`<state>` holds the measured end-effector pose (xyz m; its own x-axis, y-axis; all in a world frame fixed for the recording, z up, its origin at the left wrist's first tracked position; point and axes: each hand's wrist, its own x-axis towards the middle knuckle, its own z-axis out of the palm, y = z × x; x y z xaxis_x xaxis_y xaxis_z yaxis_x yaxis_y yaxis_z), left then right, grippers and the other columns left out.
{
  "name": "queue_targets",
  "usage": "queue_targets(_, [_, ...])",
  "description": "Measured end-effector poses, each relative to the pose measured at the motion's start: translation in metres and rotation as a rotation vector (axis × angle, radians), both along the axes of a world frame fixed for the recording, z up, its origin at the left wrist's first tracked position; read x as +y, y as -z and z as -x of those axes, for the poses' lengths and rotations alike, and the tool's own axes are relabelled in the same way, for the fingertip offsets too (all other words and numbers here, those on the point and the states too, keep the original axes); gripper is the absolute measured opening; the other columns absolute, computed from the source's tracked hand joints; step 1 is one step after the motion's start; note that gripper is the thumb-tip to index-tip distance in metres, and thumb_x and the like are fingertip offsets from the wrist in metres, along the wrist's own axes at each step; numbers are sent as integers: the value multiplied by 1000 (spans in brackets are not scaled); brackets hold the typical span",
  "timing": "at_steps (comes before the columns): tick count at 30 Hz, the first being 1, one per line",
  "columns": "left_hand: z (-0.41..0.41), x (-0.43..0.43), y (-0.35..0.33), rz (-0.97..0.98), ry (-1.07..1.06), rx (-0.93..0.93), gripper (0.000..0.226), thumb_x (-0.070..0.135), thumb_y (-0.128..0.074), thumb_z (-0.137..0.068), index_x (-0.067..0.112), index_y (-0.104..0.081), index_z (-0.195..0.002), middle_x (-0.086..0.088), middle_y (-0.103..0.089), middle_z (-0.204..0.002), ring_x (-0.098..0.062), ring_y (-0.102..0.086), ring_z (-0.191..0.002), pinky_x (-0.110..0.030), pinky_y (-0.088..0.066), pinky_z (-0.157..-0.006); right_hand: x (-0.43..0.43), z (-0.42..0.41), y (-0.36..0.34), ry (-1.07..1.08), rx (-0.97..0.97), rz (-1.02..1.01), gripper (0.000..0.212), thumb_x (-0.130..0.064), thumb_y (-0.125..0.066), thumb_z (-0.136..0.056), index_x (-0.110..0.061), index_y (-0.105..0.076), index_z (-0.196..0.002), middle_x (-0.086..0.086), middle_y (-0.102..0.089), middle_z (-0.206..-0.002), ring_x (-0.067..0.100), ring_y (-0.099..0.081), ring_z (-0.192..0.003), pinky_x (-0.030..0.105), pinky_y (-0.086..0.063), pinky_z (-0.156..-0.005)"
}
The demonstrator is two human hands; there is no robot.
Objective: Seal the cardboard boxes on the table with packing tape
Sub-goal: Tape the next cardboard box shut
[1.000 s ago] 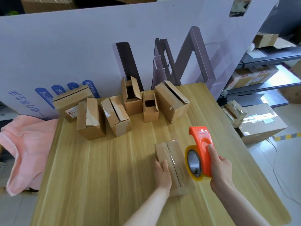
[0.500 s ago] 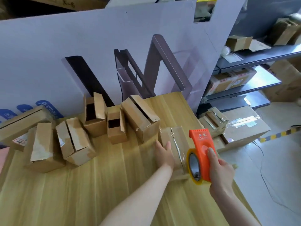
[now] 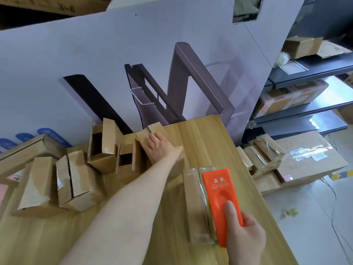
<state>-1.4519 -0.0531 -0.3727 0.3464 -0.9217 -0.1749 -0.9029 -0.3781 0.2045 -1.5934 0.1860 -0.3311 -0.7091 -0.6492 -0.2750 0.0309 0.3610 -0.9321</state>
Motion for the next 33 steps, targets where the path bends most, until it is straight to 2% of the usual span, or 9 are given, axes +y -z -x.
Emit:
queue_targets(3, [-13, 9, 11, -13, 55, -49, 111, 66, -50, -75, 7, 4, -151, -13, 4, -160, -30, 7, -147, -47, 3, -118, -17, -3, 1, -31, -10, 8, 27, -47, -76, -73, -28, -65, -57, -20, -62, -47, -1, -57, -49, 23, -40, -54])
queue_targets(8, [-53, 58, 17, 30, 253, -89, 103, 61, -40, -79, 9, 12, -151, -11, 14, -160, -25, 16, -147, -41, 10, -117, -55, -15, 1, -98, 16, 43, 38, -44, -67, -85, -20, -63, -55, -13, -51, -40, 2, -46, -39, 15, -37, -43])
queue_targets(13, [-60, 124, 15, 4, 290, -110, 104, 57, -41, -81, 9, 22, -148, -12, 28, -154, -25, 28, -142, -41, 15, -117, -106, -29, 1, -148, 51, 67, 49, -59, -57, -78, -16, -56, -54, -9, -40, -39, 7, -35, -40, 30, -34, -45])
queue_targets(15, [-60, 154, 15, -11, 295, -90, 102, 58, -37, -82, 9, 28, -145, -12, 33, -152, -24, 33, -140, -42, 16, -117, -127, -35, -1, -185, 70, 72, 38, -60, -55, -77, -25, -61, -64, -8, -42, -41, 8, -37, -42, 29, -37, -45])
queue_targets(17, [-56, 183, 14, -29, 281, -81, 100, 57, -34, -82, 10, 31, -142, -11, 35, -151, -24, 35, -139, -42, 16, -117, -146, -38, -3, -214, 73, 76, 44, -59, -55, -78, -21, -55, -55, -8, -38, -40, 9, -34, -39, 24, -33, -40])
queue_targets(21, [-40, 221, 3, 11, 231, -10, 100, 52, -46, -82, 8, 16, -147, -12, 25, -155, -29, 22, -144, -44, 12, -115, -172, -36, -14, -214, -6, 87, 48, -49, -60, -82, -17, -46, -49, -8, -38, -42, 6, -33, -34, 18, -30, -36])
queue_targets(25, [-13, 201, -6, 232, 603, -70, 94, 48, -65, -75, 7, -25, -150, -13, -16, -158, -30, -15, -146, -51, -11, -118, -159, -19, -23, -87, -113, 165, 50, -53, -61, -77, -14, -41, -54, -4, -35, -48, 12, -33, -44, 25, -30, -46])
queue_targets(28, [15, 157, 0, 99, 961, -137, 87, 43, -61, -85, 9, -15, -152, -11, -4, -160, -27, -5, -148, -49, -5, -119, -139, -4, -32, -28, -138, 225, 47, -55, -61, -76, -14, -45, -58, 1, -34, -54, 13, -30, -49, 28, -26, -50])
queue_targets(33, [20, 88, 21, 16, 808, -77, 84, 34, -52, -95, 9, 3, -152, -10, 8, -161, -26, 7, -148, -43, 1, -120, -115, 17, -41, 7, -185, 271, 42, -44, -63, -85, -15, -47, -59, 0, -39, -54, 10, -34, -46, 23, -29, -49])
